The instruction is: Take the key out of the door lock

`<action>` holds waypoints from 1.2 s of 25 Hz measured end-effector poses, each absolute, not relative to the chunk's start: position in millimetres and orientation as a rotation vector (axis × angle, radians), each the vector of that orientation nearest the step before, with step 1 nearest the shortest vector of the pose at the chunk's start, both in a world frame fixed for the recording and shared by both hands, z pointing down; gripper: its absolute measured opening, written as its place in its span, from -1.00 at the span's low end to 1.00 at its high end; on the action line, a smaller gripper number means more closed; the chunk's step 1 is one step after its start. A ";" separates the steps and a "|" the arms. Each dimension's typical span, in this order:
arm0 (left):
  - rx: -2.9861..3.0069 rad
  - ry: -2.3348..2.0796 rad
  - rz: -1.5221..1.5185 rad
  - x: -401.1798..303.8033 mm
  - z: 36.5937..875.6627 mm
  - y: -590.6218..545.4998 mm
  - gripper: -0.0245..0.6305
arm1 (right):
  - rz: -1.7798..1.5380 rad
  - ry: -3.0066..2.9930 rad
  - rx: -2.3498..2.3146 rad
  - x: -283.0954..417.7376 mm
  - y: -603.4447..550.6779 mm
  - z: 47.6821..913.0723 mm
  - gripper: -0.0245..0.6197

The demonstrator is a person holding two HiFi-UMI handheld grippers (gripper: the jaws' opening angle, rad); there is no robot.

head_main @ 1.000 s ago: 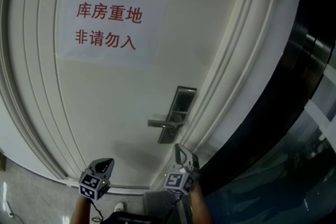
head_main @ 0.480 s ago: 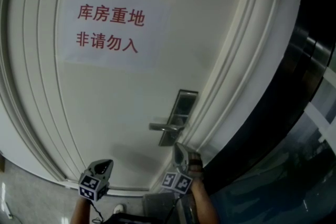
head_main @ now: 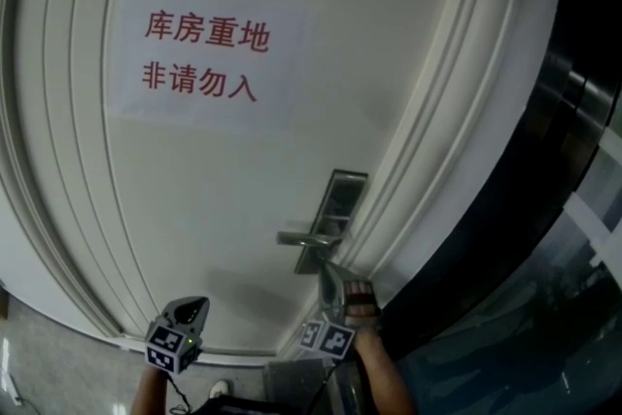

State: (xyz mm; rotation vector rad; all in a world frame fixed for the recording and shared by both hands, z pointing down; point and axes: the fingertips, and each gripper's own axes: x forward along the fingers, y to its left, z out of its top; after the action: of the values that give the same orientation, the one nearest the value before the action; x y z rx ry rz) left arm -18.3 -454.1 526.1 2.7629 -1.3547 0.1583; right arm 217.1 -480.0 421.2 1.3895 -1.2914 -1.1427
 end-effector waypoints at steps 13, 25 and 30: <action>2.749 -1.379 0.171 -25.3 526.1 -455.6 -0.90 | -1.127 -1.260 1.330 220.9 -498.9 426.3 -0.59; 2.734 -1.388 0.159 -26.1 526.8 -463.8 -0.90 | -1.136 -1.227 1.307 222.4 -515.1 428.6 -0.59; 2.727 -1.393 0.160 -26.6 527.4 -466.6 -0.90 | -1.133 -1.225 1.293 222.0 -518.3 429.6 -0.59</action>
State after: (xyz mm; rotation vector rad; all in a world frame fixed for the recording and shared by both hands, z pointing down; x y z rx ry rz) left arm -26.6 -466.6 527.4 2.7272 -1.3928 0.1597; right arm 222.0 -518.3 429.6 1.2930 -1.2254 -1.1328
